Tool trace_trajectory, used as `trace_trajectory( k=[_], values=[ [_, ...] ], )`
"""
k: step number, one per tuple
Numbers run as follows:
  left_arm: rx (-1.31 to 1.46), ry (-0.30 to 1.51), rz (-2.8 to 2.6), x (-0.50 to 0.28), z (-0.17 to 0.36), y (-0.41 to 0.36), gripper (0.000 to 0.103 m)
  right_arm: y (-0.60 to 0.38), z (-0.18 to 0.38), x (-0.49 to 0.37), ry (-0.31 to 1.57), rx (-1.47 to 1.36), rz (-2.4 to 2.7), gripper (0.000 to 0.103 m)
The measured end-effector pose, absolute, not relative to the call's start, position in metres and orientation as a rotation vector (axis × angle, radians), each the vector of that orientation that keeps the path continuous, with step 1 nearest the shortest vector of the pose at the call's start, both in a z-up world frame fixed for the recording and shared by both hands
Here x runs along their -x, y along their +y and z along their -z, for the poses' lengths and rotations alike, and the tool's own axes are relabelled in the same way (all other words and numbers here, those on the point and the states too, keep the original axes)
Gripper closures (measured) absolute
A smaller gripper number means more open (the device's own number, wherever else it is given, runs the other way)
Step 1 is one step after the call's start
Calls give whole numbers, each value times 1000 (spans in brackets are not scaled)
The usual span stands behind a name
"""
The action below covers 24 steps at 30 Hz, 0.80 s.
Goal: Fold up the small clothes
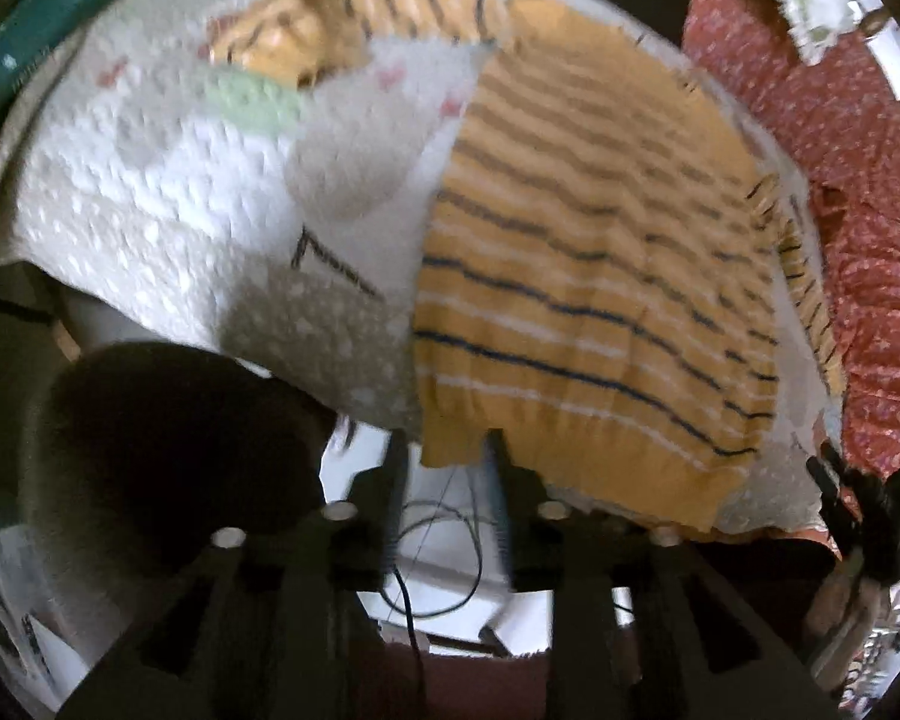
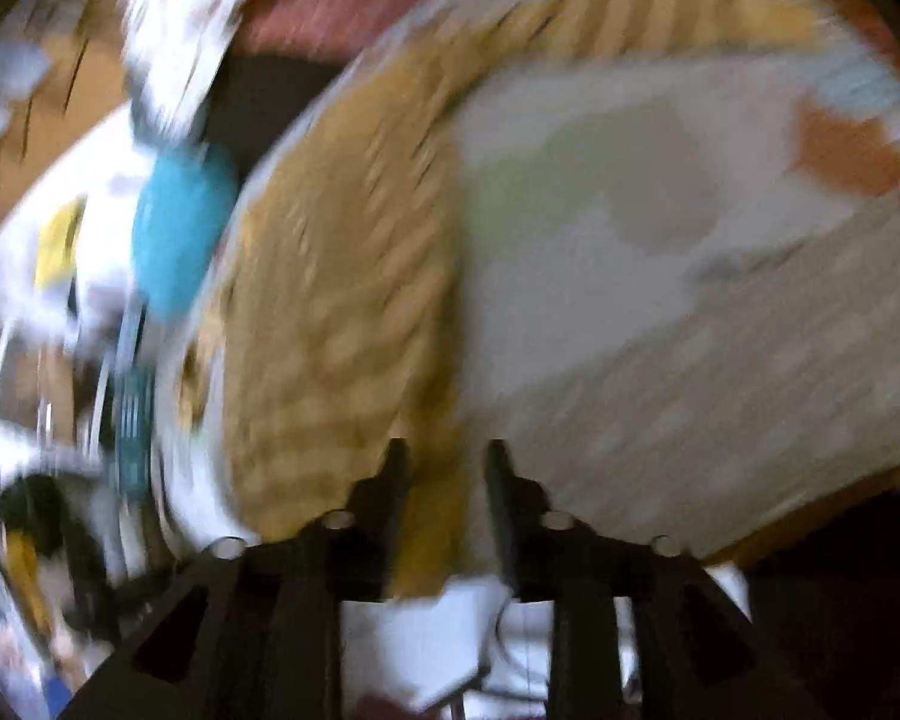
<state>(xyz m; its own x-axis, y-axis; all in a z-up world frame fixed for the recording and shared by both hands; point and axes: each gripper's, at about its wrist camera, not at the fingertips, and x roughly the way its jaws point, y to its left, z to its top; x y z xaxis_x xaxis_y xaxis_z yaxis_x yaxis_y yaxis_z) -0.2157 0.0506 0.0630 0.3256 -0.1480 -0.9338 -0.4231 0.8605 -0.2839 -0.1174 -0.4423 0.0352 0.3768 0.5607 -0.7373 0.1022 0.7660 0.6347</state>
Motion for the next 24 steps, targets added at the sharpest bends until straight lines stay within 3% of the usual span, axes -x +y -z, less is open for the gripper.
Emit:
trace_trajectory(
  k=[1, 4, 10, 17, 18, 19, 20, 24],
  values=[
    [534, 1225, -189, 213, -69, 46, 68, -467, -38, 109, 1133, -710, -263, 54],
    [527, 1193, -155, 204, -82, 28, 66, -536, -31, 85, 1054, -841, -78, 48],
    [487, 1200, -74, 176, -86, -21, 64, -623, 14, 35, 972, -1174, 143, 46],
    [430, 1223, -64, 157, -86, -47, 63, -637, 29, -15, 878, -1186, 258, 47],
    [429, 1227, -67, 155, -85, -48, 62, -637, 27, -23, 878, -1155, 269, 55],
    [430, 1233, -70, 152, -84, -48, 62, -635, 25, -34, 894, -1108, 267, 90],
    [433, 1236, -72, 149, -84, -47, 62, -637, 24, -42, 922, -1061, 257, 97],
    [439, 1218, -75, 137, -86, -40, 61, -639, -25, -55, 903, -730, 307, 98]
  ],
)
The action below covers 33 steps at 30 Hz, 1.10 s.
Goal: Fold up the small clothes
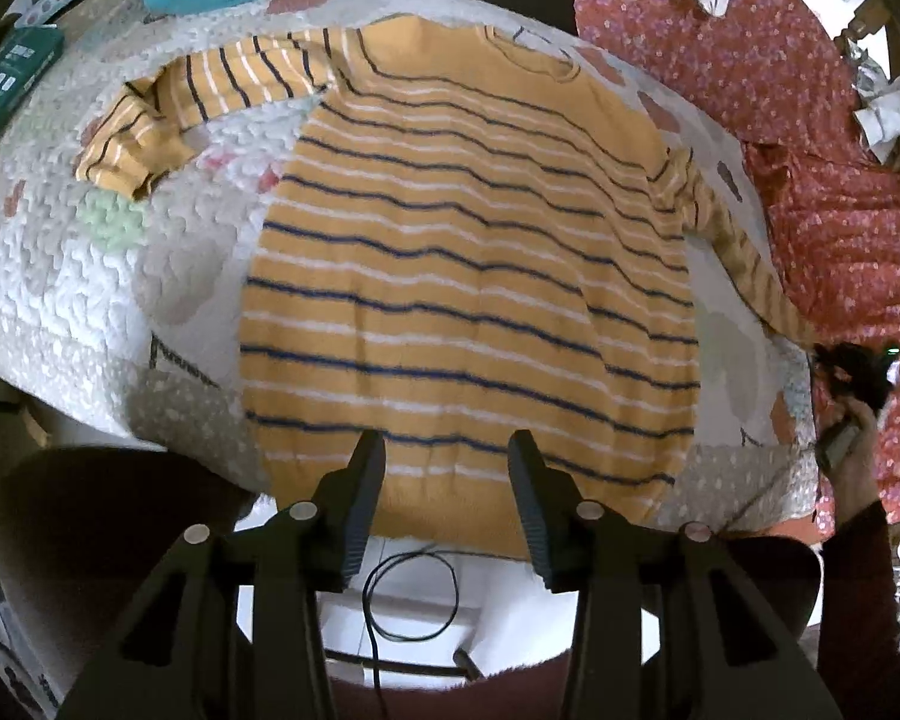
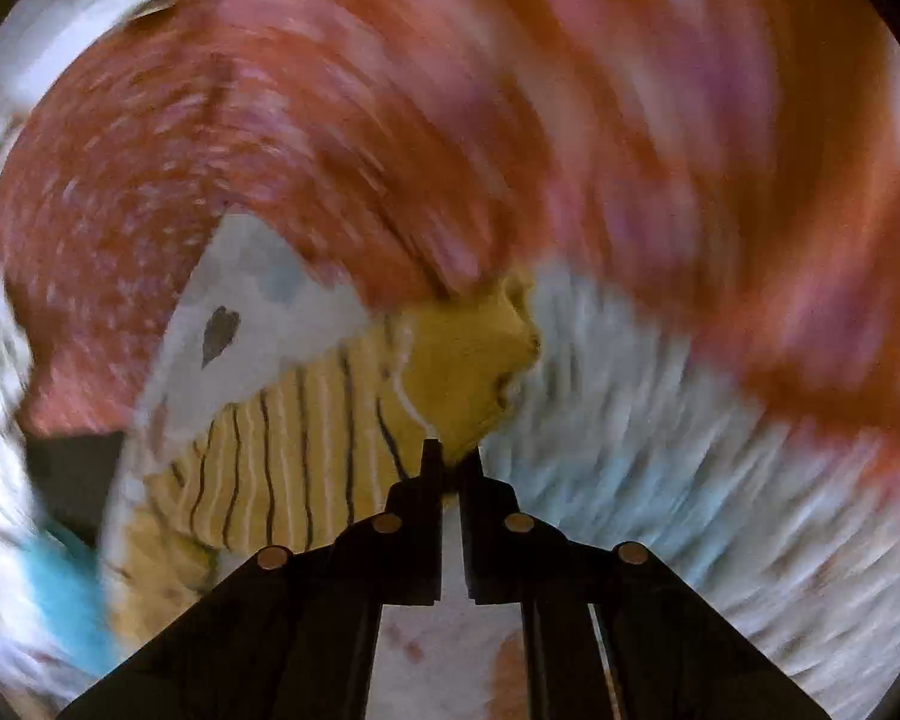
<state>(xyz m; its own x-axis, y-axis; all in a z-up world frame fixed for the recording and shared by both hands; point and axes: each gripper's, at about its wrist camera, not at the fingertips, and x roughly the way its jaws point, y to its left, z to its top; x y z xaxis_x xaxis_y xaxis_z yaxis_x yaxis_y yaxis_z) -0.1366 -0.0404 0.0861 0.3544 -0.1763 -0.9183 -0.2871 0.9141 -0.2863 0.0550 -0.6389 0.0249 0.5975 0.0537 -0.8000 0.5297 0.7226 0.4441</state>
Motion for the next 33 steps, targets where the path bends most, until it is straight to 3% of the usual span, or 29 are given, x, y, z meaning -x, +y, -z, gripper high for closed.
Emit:
trace_trajectory(
  k=[5, 14, 21, 27, 33],
  values=[
    [479, 1198, -47, 112, -83, -30, 61, -661, -99, -67, 801, -531, 372, 98],
    [506, 1092, 8, 52, -85, -1, 59, -613, -145, -101, 792, -440, 309, 98],
    [551, 1017, -60, 22, -69, 61, 58, -412, -144, -131, 860, -285, -94, 98],
    [634, 949, -196, 23, -47, 130, 57, -230, -110, -136, 953, -218, -404, 98],
    [778, 943, -215, 29, -25, 170, 54, -111, -73, -145, 1034, -192, -519, 98]
  ],
)
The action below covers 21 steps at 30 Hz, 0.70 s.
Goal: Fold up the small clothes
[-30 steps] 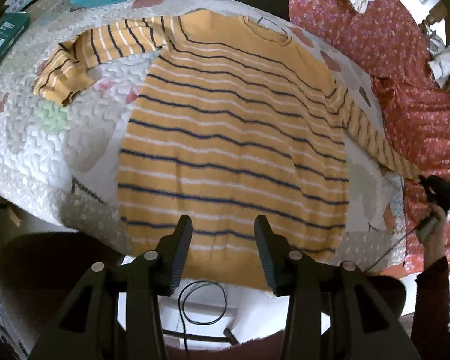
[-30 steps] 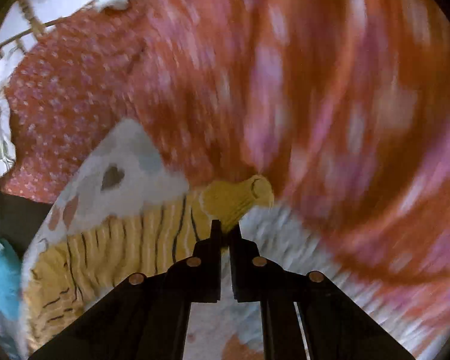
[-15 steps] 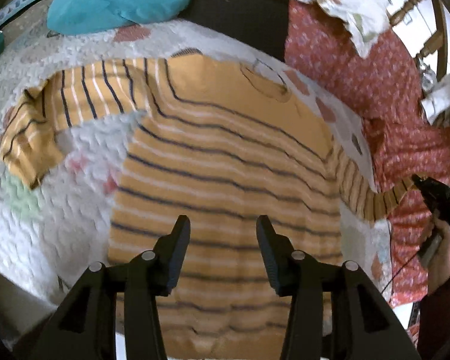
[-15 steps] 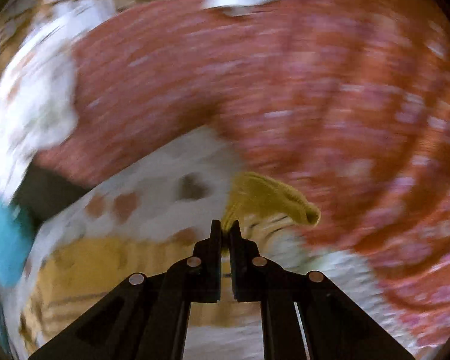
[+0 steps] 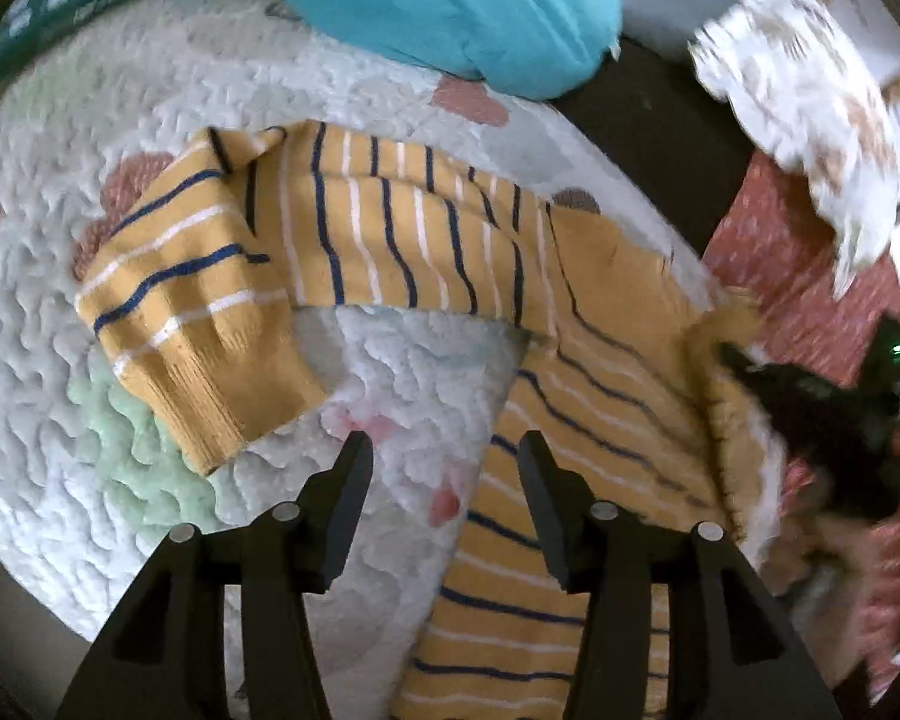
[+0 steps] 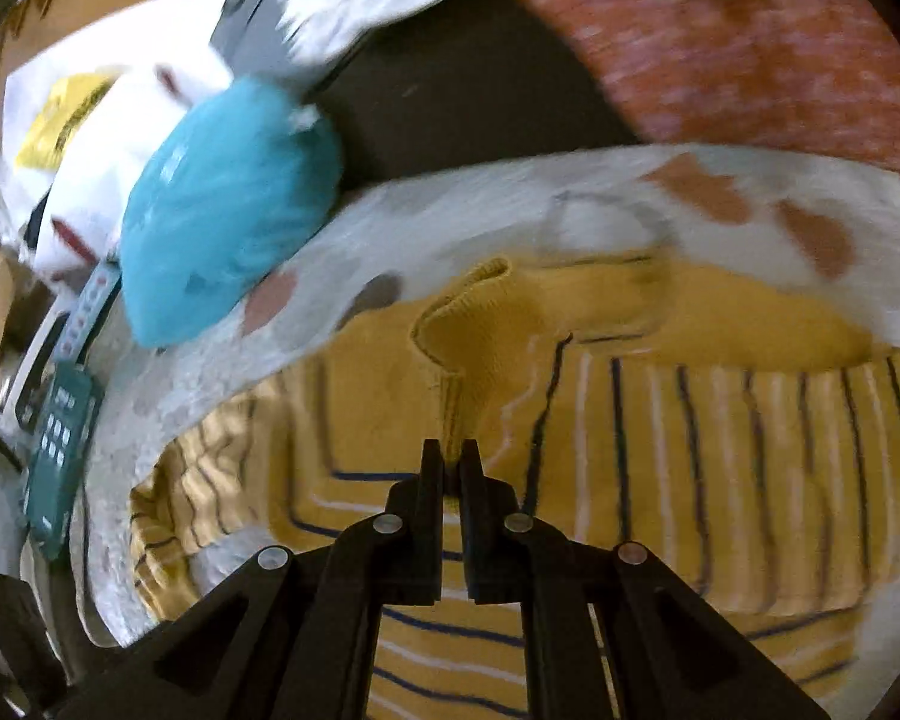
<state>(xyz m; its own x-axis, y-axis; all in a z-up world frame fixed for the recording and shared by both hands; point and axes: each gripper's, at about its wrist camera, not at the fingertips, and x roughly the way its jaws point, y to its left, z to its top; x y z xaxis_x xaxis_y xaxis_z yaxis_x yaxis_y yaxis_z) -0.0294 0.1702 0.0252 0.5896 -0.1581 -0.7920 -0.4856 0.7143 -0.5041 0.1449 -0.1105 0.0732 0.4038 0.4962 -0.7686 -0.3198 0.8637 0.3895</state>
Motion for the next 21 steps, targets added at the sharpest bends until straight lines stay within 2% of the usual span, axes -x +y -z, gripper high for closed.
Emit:
trace_trajectory(
  k=[11, 14, 15, 21],
  values=[
    [851, 931, -152, 22, -25, 171, 51, -16, -25, -158, 1129, -120, -560, 97],
    [839, 931, -147, 21, -29, 170, 50, -2, -18, -153, 1158, -96, -596, 89],
    [846, 927, -147, 22, -29, 171, 50, 2, -18, -151, 1159, -91, -609, 83],
    [923, 821, -359, 59, -38, 216, 50, 30, -37, -121, 1188, -91, -812, 80]
  ],
)
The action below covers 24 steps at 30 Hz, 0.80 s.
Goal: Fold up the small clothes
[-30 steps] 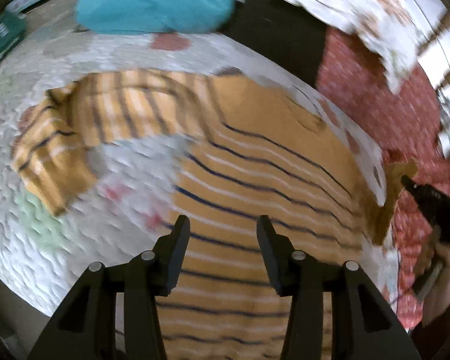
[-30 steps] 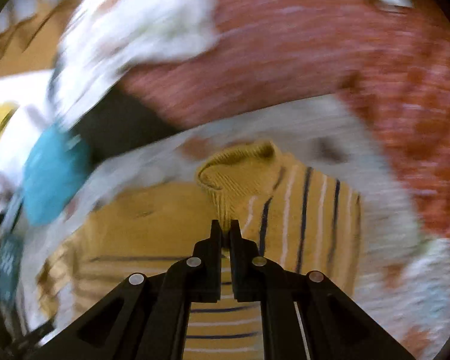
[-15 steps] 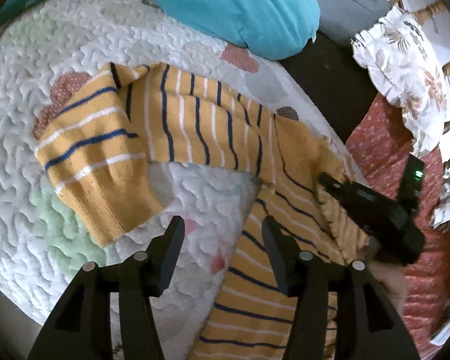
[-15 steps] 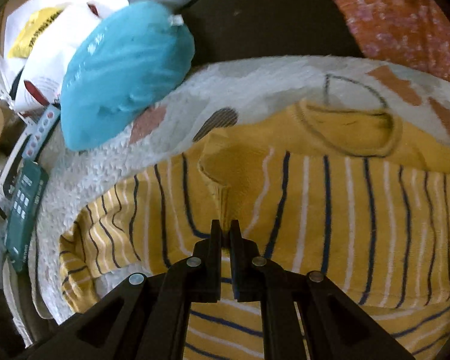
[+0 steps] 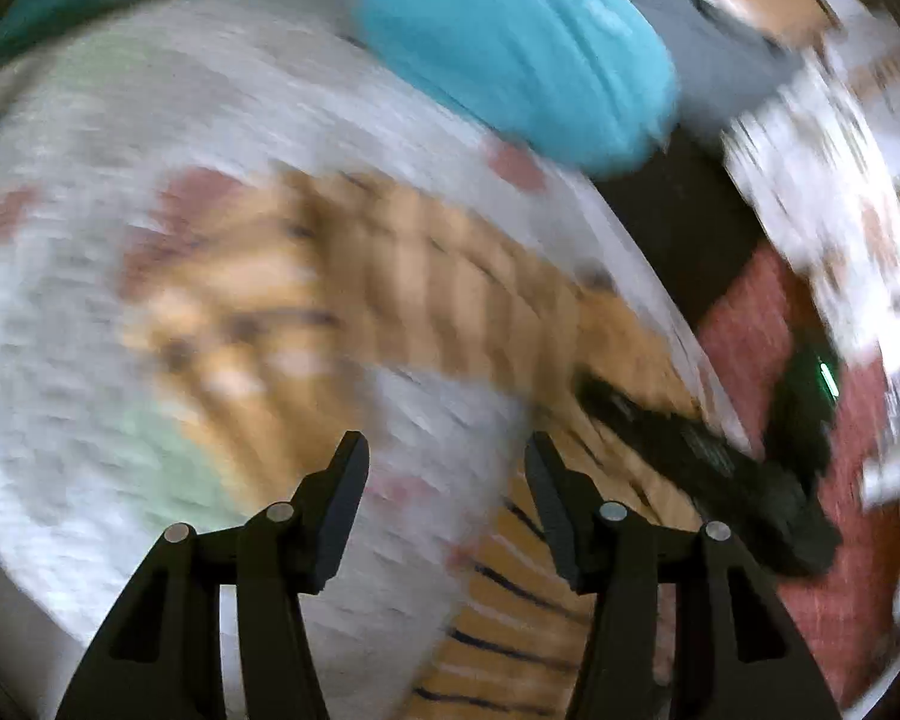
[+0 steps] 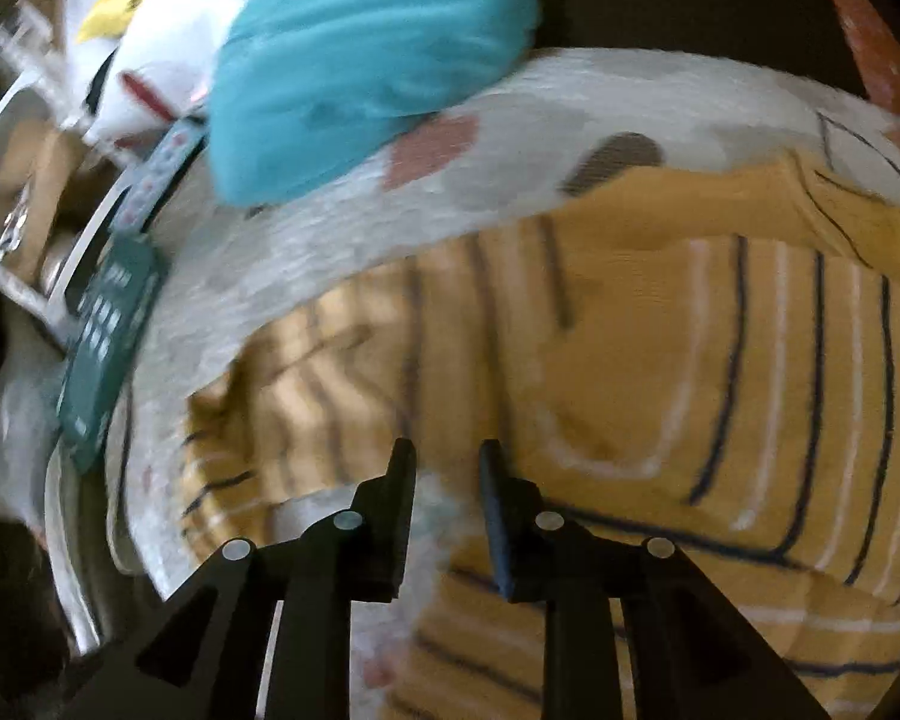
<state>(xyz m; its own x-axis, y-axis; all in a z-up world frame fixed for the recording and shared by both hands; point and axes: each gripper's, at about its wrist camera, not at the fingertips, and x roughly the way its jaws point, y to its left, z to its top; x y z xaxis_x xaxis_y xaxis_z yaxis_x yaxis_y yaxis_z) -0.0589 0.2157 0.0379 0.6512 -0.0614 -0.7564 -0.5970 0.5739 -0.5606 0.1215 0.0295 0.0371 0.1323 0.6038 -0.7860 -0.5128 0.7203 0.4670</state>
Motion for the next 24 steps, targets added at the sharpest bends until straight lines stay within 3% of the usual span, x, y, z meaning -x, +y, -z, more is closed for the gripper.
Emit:
trace_trajectory(
  k=[3, 5, 6, 7, 15, 18, 20, 21, 24],
  values=[
    [1021, 703, -676, 119, -41, 266, 50, 51, -59, -100, 1154, -29, -880, 77],
    [1075, 672, -842, 152, -37, 288, 50, 67, -70, -85, 1140, -3, -928, 61],
    [1117, 655, -896, 168, -33, 298, 50, 81, -74, -74, 1140, 5, -964, 47],
    [1161, 639, -929, 182, -28, 308, 50, 90, -74, -67, 1146, 3, -987, 44],
    [1185, 674, -894, 186, -19, 319, 49, 137, -20, -18, 1301, -25, -870, 44],
    [1170, 697, -852, 174, -20, 314, 49, 142, -11, 0, 1245, 62, -803, 42],
    [1159, 717, -829, 168, -20, 309, 49, 151, -14, 12, 1210, 171, -838, 80],
    [1150, 729, -821, 165, -20, 306, 49, 153, -16, 14, 1216, 196, -872, 94],
    [1117, 756, -808, 156, -20, 300, 49, 141, -45, 3, 1143, 252, -876, 95]
  ],
)
